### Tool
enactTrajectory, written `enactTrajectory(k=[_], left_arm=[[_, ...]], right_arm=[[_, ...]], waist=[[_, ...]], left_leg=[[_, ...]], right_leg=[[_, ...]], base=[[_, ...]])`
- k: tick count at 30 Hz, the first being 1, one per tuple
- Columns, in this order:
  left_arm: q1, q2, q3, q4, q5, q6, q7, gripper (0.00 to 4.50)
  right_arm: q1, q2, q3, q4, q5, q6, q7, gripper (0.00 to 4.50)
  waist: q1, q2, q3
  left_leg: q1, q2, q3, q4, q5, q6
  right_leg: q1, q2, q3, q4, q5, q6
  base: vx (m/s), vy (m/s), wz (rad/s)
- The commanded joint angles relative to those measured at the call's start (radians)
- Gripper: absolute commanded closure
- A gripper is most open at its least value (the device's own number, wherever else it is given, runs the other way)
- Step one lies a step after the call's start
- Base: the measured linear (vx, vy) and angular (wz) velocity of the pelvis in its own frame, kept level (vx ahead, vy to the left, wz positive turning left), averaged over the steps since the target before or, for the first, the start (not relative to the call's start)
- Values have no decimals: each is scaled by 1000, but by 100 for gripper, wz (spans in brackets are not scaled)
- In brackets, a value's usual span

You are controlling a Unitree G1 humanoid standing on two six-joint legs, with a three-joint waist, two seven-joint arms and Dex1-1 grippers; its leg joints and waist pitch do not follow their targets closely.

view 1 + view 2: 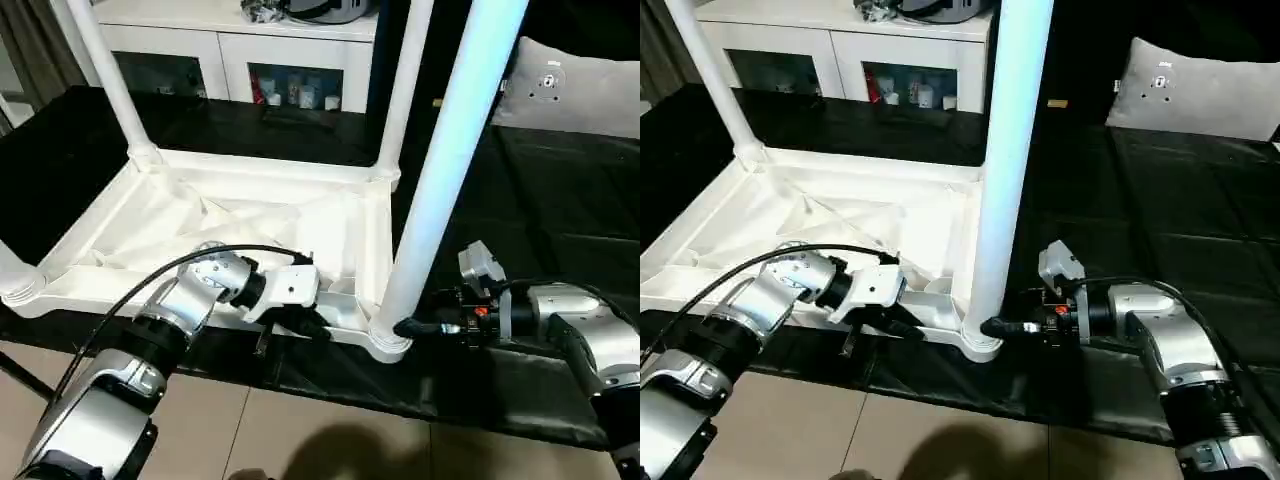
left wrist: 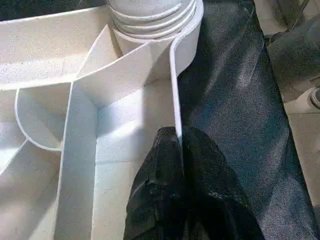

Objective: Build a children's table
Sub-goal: Rotate leg to tighten

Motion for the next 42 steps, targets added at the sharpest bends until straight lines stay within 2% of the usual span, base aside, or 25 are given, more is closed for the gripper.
enactTrajectory(k=[1, 3, 6, 8, 9, 10, 11, 12, 14, 16, 17, 18, 19, 21, 22, 25, 28, 29, 30, 32, 34, 35, 36, 38, 42], left_arm=[[10, -17, -20, -14, 13, 25, 4, 450], [14, -52, 7, -29, 6, 118, 83, 450], [10, -96, 33, -36, 2, 197, 169, 450], [-1, -135, 49, -25, 1, 244, 233, 450], [-12, -160, 57, -11, 6, 267, 280, 450], [-27, -191, 67, 5, 11, 297, 340, 450], [-33, -202, 71, 11, 11, 308, 362, 450], [-44, -225, 80, 22, 12, 325, 407, 450], [-57, -254, 95, 30, 15, 351, 459, 450], [-66, -273, 98, 37, 24, 354, 492, 450], [-71, -282, 93, 43, 33, 346, 505, 450], [-73, -290, 91, 44, 42, 346, 517, 450], [-74, -294, 90, 44, 48, 347, 523, 450], [-77, -296, 95, 48, 53, 352, 538, 450], [-80, -292, 94, 52, 58, 347, 546, 450], [-77, -279, 88, 52, 63, 332, 539, 450], [-61, -247, 79, 48, 64, 287, 505, 450], [-58, -239, 77, 47, 66, 278, 494, 450], [-49, -216, 67, 46, 71, 244, 458, 450], [-44, -205, 63, 44, 71, 219, 439, 450], [-30, -172, 54, 37, 59, 153, 373, 450], [-26, -163, 51, 34, 55, 139, 352, 450], [-23, -152, 45, 32, 54, 127, 329, 450], [-18, -113, 18, 33, 58, 82, 258, 450], [-17, -88, 4, 35, 54, 46, 204, 450]], right_arm=[[17, 16, 3, -44, 56, 51, 7, 259], [20, 62, -22, -73, 58, 123, -118, 259], [-1, 134, -50, -65, 18, 150, -293, 259], [-22, 189, -73, -53, -5, 184, -415, 259], [-36, 223, -84, -43, -28, 204, -496, 259], [-54, 266, -100, -30, -55, 234, -597, 259], [-61, 282, -107, -26, -63, 249, -633, 259], [-76, 312, -124, -8, -82, 250, -708, 259], [-94, 346, -144, 7, -100, 253, -799, 259], [-105, 364, -151, 20, -106, 232, -841, 259], [-107, 373, -151, 27, -95, 195, -832, 259], [-107, 383, -154, 28, -91, 174, -828, 203], [-106, 393, -165, 25, -85, 165, -836, 189], [-97, 391, -170, 8, -85, 169, -827, 189], [-86, 378, -161, -8, -99, 166, -813, 162], [-73, 358, -158, -15, -104, 147, -787, 143], [-65, 302, -176, -11, -81, 101, -713, 106], [-62, 286, -178, -11, -78, 91, -688, 100], [-56, 245, -178, -10, -75, 66, -626, 96], [-53, 223, -177, -11, -73, 56, -592, 73], [-39, 151, -150, -17, -83, 20, -485, 62], [-34, 134, -140, -20, -89, 8, -459, 51], [-33, 116, -134, -17, -92, 0, -436, 51], [-28, 65, -116, -7, -85, -22, -344, 42], [-21, 31, -100, -5, -67, -33, -256, 42]], waist=[[-1, -18, -64], [-1, -19, -62], [-13, -19, -55], [-32, -18, -52], [-36, -17, -52], [-49, -19, -51], [-60, -15, -54], [-69, -17, -56], [-80, -13, -56], [-84, -15, -60], [-84, -16, -62], [-84, -16, -62], [-82, -16, -63], [-77, -14, -66], [-71, -14, -67], [-68, -14, -68], [-62, -11, -67], [-59, -13, -67], [-57, -9, -65], [-54, -12, -66], [-49, -2, -63], [-48, -7, -64], [-46, -3, -64], [-43, -6, -65], [-33, -4, -65]], left_leg=[[2, 65, -16, -66, -104, 93], [2, 65, -16, -67, -100, 89], [7, 54, -16, -69, -143, 58], [5, 48, -19, -70, -160, 38], [3, 46, -21, -69, -166, 35], [0, 44, -24, -70, -172, 28], [6, 42, -23, -67, -186, 22], [2, 41, -24, -66, -186, 32], [-1, 42, -26, -66, -185, 44], [0, 41, -24, -65, -170, 53], [-5, 41, -22, -65, -148, 64], [-5, 42, -21, -65, -144, 72], [-3, 43, -19, -64, -136, 82], [-4, 47, -19, -64, -107, 95], [-5, 50, -19, -64, -85, 103], [-8, 51, -19, -62, -71, 115], [-7, 51, -18, -62, -83, 116], [-7, 52, -18, -62, -86, 118], [-8, 52, -18, -62, -95, 123], [-7, 52, -18, -63, -103, 121], [-6, 53, -19, -63, -116, 117], [-6, 53, -18, -63, -123, 116], [-4, 54, -18, -63, -122, 113], [-6, 56, -19, -64, -118, 111], [-4, 60, -17, -63, -128, 116]], right_leg=[[60, -94, 62, -72, -335, -125], [60, -95, 62, -73, -341, -124], [55, -95, 54, -93, -470, -84], [55, -93, 46, -105, -542, -51], [56, -93, 44, -107, -553, -43], [57, -90, 39, -110, -565, -29], [52, -91, 37, -116, -571, -26], [56, -92, 39, -114, -547, -34], [57, -93, 40, -113, -522, -45], [56, -92, 43, -109, -488, -57], [59, -92, 47, -103, -448, -69], [58, -92, 47, -102, -436, -73], [58, -93, 50, -101, -417, -83], [60, -91, 54, -90, -356, -104], [62, -91, 57, -80, -296, -127], [65, -93, 58, -72, -243, -150], [66, -95, 57, -77, -276, -144], [67, -94, 57, -78, -278, -139], [66, -94, 58, -78, -275, -138], [67, -93, 57, -79, -286, -134], [66, -93, 55, -81, -298, -133], [67, -93, 56, -83, -303, -128], [67, -94, 57, -80, -299, -131], [66, -92, 57, -76, -280, -141], [65, -92, 56, -75, -287, -147]], base=[[0, 0, 0], [0, 0, 0], [0, 0, 0], [0, 0, 0], [0, 0, 0], [0, 0, 0], [0, 0, 0], [0, 0, 0], [0, 0, 0], [0, 0, 0], [0, 0, 0], [0, 0, 0], [0, 0, 0], [0, 0, 0], [0, 0, 0], [0, 0, 0], [0, 0, 0], [0, 0, 0], [0, 0, 0], [0, 0, 0], [0, 0, 0], [0, 0, 0], [0, 0, 0], [0, 0, 0], [0, 0, 0]])
